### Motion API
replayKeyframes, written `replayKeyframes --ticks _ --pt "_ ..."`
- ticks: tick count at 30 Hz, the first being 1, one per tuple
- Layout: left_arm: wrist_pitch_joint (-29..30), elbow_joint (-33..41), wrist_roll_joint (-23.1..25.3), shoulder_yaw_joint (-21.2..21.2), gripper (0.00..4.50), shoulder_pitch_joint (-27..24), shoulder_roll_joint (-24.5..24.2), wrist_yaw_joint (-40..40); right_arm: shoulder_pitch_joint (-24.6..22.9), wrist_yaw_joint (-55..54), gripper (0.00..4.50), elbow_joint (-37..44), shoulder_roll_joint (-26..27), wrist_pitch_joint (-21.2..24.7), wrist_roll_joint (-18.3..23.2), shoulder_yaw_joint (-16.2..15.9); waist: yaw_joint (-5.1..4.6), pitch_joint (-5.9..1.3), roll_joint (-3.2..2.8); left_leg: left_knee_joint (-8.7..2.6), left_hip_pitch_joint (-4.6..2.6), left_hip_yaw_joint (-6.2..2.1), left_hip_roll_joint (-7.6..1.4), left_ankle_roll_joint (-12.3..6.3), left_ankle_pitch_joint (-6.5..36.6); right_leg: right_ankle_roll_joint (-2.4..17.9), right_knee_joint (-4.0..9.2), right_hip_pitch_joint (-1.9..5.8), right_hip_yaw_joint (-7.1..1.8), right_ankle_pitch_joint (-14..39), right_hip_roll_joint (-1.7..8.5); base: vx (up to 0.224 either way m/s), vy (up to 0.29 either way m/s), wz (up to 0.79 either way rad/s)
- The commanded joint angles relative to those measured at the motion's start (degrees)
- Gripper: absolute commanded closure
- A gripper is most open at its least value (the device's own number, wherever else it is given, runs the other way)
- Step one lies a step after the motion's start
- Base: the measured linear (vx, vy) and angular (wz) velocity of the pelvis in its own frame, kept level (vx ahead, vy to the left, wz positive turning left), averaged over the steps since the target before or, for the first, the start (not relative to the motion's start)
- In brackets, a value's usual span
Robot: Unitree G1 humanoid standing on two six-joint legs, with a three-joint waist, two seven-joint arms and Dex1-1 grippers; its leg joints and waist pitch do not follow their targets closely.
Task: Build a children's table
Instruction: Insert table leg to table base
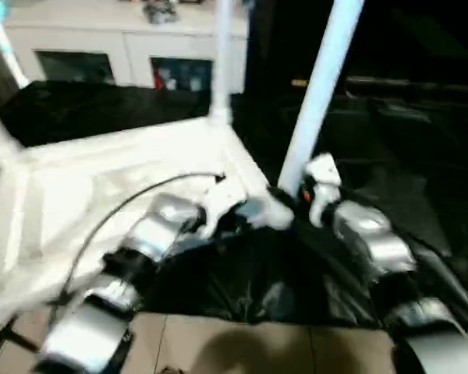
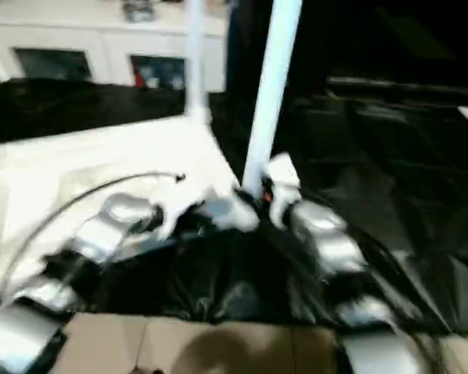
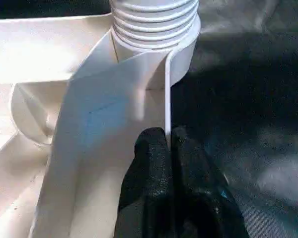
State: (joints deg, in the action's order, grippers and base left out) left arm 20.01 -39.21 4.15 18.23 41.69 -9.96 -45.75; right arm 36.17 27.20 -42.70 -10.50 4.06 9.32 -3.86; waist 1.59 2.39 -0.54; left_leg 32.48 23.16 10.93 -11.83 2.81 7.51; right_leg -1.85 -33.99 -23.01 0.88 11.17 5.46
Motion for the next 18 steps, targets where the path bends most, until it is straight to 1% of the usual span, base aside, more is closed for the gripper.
replayKeyframes --ticks 1,2,3,4,5,6,7,8,9,10,11,14,16,18 --pt "1.3 1.9 -1.1 -3.9 4.5 5.0 1.2 5.1 -1.3 -8.2 2.59 -9.0 0.4 2.8 -3.0 1.0 -0.17 -3.22 -0.17 -4.49 -1.76 -1.24 -0.31 4.38 29.0 9.1 5.01 0.92 0.11 23.1 1.52 0.0 0.0 0.0" --pt "2.7 1.1 -0.9 -4.5 4.5 5.8 2.7 7.9 0.4 -11.7 2.59 -11.3 1.9 2.4 -2.6 2.0 0.0 -3.29 -0.15 -4.4 -1.92 -1.17 -0.31 4.09 28.9 9.1 5.13 0.85 0.11 22.5 1.47 0.0 0.0 0.0" --pt "3.0 0.9 -0.9 -4.6 4.5 6.0 3.1 8.8 0.9 -12.6 2.59 -12.0 2.3 2.4 -2.4 2.3 -0.04 -3.3 -0.18 -4.25 -1.97 -0.93 -0.32 3.68 28.4 9.8 5.02 0.69 -0.07 20.2 1.38 0.0 0.0 0.0" --pt "3.0 -0.5 -0.5 -4.9 4.5 6.8 4.1 11.5 2.3 -15.2 2.59 -14.2 3.5 2.1 -2.1 3.1 0.04 -3.33 0.03 -4.24 -1.94 -0.89 -0.32 3.41 28.0 9.9 5.04 0.82 -0.03 19.5 1.35 0.0 0.0 0.0" --pt "3.0 -1.0 -0.3 -5.0 4.5 7.0 4.5 12.3 2.9 -16.1 2.59 -15.0 3.9 1.9 -2.1 3.4 0.18 -3.43 -0.09 -4.04 -2.06 -0.65 -0.29 2.91 27.4 10.2 5.07 0.67 -0.14 18.6 1.4 0.0 0.0 0.0" --pt "2.4 -2.5 0.2 -5.2 4.5 7.8 5.3 14.7 4.2 -17.9 2.59 -16.8 5.2 1.7 -1.6 4.1 0.32 -3.53 -0.03 -3.9 -2.07 -0.54 -0.21 2.51 26.5 10.2 5.03 0.77 -0.16 17.8 1.34 0.0 0.0 0.0" --pt "2.1 -3.2 0.6 -5.0 4.5 8.1 5.7 15.5 5.0 -18.4 2.59 -18.0 5.9 1.1 -2.0 3.8 0.44 -3.55 0.28 -3.89 -1.88 -0.43 -0.25 2.1 25.0 10.3 4.92 0.93 -0.19 16.1 1.31 0.0 0.0 0.0" --pt "2.0 -3.4 0.7 -5.0 4.5 8.2 5.8 15.7 5.2 -18.4 2.59 -18.3 6.1 0.9 -2.1 3.7 0.55 -3.63 0.13 -3.86 -1.9 -0.43 -0.33 1.9 24.5 10.5 4.78 0.94 -0.18 15.5 1.36 0.0 0.0 0.0" --pt "2.0 -3.5 0.7 -5.0 4.5 8.3 5.9 15.8 5.4 -18.3 2.59 -18.6 6.4 0.8 -2.2 3.6 0.6 -3.54 0.14 -3.85 -1.7 -0.35 -0.29 1.56 23.9 10.6 4.76 1.07 -0.15 14.9 1.28 0.0 0.0 0.0" --pt "2.2 -3.4 0.6 -5.1 4.5 8.2 6.0 15.7 5.8 -18.4 2.59 -19.1 6.8 0.5 -2.4 3.5 0.67 -3.59 0.32 -3.81 -1.68 -0.29 -0.28 1.36 23.4 10.5 4.74 1.15 -0.15 14.5 1.26 0.0 0.0 0.0" --pt "2.3 -3.3 0.6 -5.2 4.5 8.1 6.0 15.5 6.0 -18.2 2.59 -19.5 7.0 0.4 -2.6 3.4 0.77 -3.64 0.24 -3.75 -1.59 -0.21 -0.31 0.95 22.1 10.8 4.56 1.24 -0.2 13.1 1.32 0.0 0.0 0.0" --pt "2.2 -3.4 0.4 -5.1 4.5 8.2 6.0 15.3 6.6 -17.5 2.59 -20.8 7.7 -0.5 -3.0 3.4 0.74 -3.56 0.22 -3.79 -1.61 -0.19 -0.33 0.85 22.0 10.9 4.58 1.26 -0.15 13.4 1.27 0.0 0.0 0.0" --pt "1.7 -4.2 0.1 -4.9 4.5 8.5 6.0 15.2 7.0 -15.7 2.59 -22.0 8.2 -1.3 -3.4 3.1 0.71 -3.58 0.08 -3.85 -1.7 -0.24 -0.4 1.02 22.5 10.9 4.56 1.21 -0.15 13.7 1.28 0.0 0.0 0.0" --pt "1.2 -4.4 0.0 -4.8 4.5 8.5 6.1 14.9 7.2 -16.0 2.59 -22.4 8.2 -1.7 -4.4 2.5 0.61 -3.43 0.11 -3.92 -1.71 -0.24 -0.36 1.25 23.5 10.7 4.72 1.14 -0.14 14.9 1.21 0.0 0.0 0.0"
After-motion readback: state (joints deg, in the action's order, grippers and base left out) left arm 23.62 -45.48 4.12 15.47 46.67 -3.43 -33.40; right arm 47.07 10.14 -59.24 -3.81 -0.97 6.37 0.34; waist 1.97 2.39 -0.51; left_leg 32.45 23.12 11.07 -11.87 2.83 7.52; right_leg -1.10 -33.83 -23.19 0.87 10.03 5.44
